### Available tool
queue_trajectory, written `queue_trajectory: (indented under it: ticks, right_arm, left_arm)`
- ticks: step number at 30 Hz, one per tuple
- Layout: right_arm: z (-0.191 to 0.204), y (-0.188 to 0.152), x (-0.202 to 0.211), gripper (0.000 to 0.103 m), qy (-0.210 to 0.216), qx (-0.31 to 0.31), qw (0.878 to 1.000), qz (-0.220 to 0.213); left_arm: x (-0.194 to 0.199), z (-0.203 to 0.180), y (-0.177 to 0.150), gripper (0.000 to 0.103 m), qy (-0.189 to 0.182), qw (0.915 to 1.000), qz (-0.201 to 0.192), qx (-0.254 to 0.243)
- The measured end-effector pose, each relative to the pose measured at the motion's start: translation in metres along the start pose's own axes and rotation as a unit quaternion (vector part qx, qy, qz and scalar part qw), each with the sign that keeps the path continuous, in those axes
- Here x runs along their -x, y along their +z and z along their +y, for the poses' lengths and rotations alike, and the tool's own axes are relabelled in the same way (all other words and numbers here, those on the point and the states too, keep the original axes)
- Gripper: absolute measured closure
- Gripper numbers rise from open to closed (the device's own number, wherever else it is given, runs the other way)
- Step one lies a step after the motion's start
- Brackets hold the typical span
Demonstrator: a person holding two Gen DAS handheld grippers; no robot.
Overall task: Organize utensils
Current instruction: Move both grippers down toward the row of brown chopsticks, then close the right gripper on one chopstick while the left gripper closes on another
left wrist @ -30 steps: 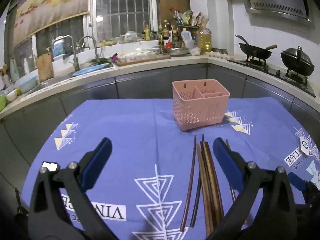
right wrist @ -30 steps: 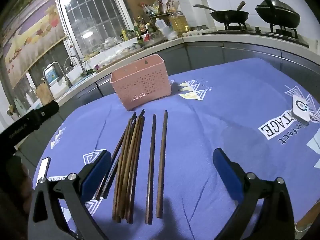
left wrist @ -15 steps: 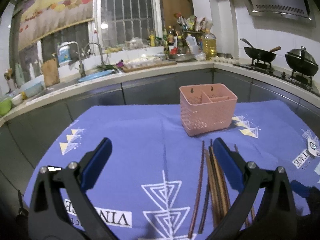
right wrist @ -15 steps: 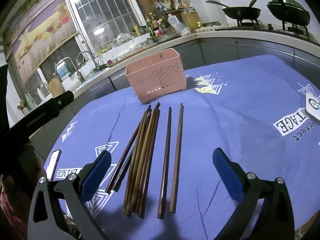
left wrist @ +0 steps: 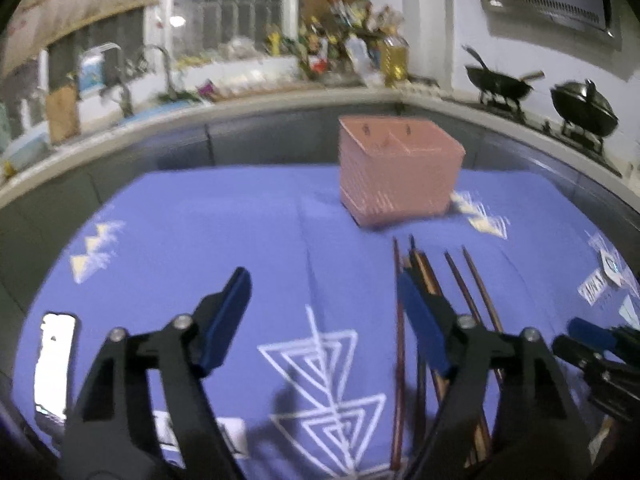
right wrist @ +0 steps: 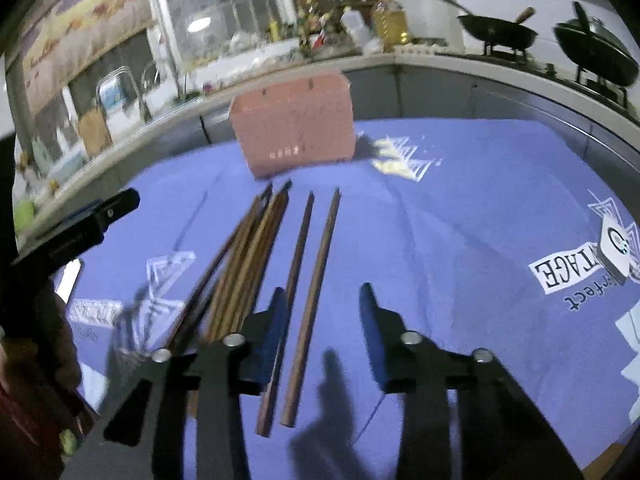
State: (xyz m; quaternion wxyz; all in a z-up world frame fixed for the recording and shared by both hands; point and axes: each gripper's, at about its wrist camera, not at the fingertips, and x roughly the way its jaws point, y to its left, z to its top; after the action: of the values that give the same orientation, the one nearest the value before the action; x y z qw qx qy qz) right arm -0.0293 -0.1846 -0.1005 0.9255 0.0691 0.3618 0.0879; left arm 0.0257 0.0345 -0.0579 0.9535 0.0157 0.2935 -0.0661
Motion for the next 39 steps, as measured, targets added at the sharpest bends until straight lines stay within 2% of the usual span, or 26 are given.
queue_trajectory:
  ticks: [2, 4, 7, 10, 13, 18, 25, 26, 27, 28, 31, 39]
  right_arm:
    - [0.001, -0.002, -0.010, 0.072, 0.000, 0.009, 1.000, 0.020]
    - [0.003, -0.004, -0.019, 0.073, -0.001, 0.023, 0.999, 0.033]
    - [0.008, -0.009, -0.031, 0.073, 0.002, 0.040, 0.998, 0.055]
    - [0.013, -0.014, -0.041, 0.073, 0.004, 0.052, 0.996, 0.076]
    - [0.017, -0.016, -0.043, 0.073, -0.017, 0.077, 0.994, 0.074]
    - [0.005, -0.012, -0.040, 0.073, -0.042, 0.071, 0.994, 0.066]
    - [0.002, -0.010, -0.042, 0.073, -0.045, 0.080, 0.994, 0.060]
    - [0.000, -0.009, -0.042, 0.076, -0.047, 0.079, 0.994, 0.059]
    - [-0.002, -0.008, -0.042, 0.079, -0.048, 0.076, 0.994, 0.058]
    - [-0.007, -0.007, -0.042, 0.084, -0.046, 0.069, 0.995, 0.058]
    - [-0.016, -0.005, -0.041, 0.092, -0.049, 0.056, 0.996, 0.057]
    - [-0.017, -0.010, -0.037, 0.093, -0.049, 0.047, 0.996, 0.051]
  left_arm:
    - [-0.011, -0.007, -0.006, 0.042, -0.024, 0.9993, 0.025, -0.012]
    - [-0.023, -0.014, -0.012, 0.055, -0.046, 0.9972, 0.053, -0.023]
    - [-0.044, -0.024, -0.022, 0.068, -0.066, 0.9928, 0.095, -0.031]
    - [-0.058, -0.032, -0.031, 0.073, -0.079, 0.9887, 0.121, -0.038]
    - [-0.066, -0.036, -0.038, 0.075, -0.070, 0.9874, 0.132, -0.050]
    - [-0.067, -0.038, -0.038, 0.075, -0.055, 0.9877, 0.131, -0.064]
    - [-0.073, -0.044, -0.033, 0.076, -0.041, 0.9879, 0.130, -0.074]
    - [-0.072, -0.043, -0.033, 0.081, -0.044, 0.9879, 0.129, -0.074]
    - [-0.072, -0.043, -0.033, 0.092, -0.050, 0.9877, 0.129, -0.073]
    - [-0.070, -0.043, -0.034, 0.097, -0.054, 0.9874, 0.129, -0.074]
    - [-0.066, -0.041, -0.037, 0.097, -0.054, 0.9877, 0.125, -0.078]
    - [-0.046, -0.027, -0.053, 0.097, -0.055, 0.9895, 0.118, -0.062]
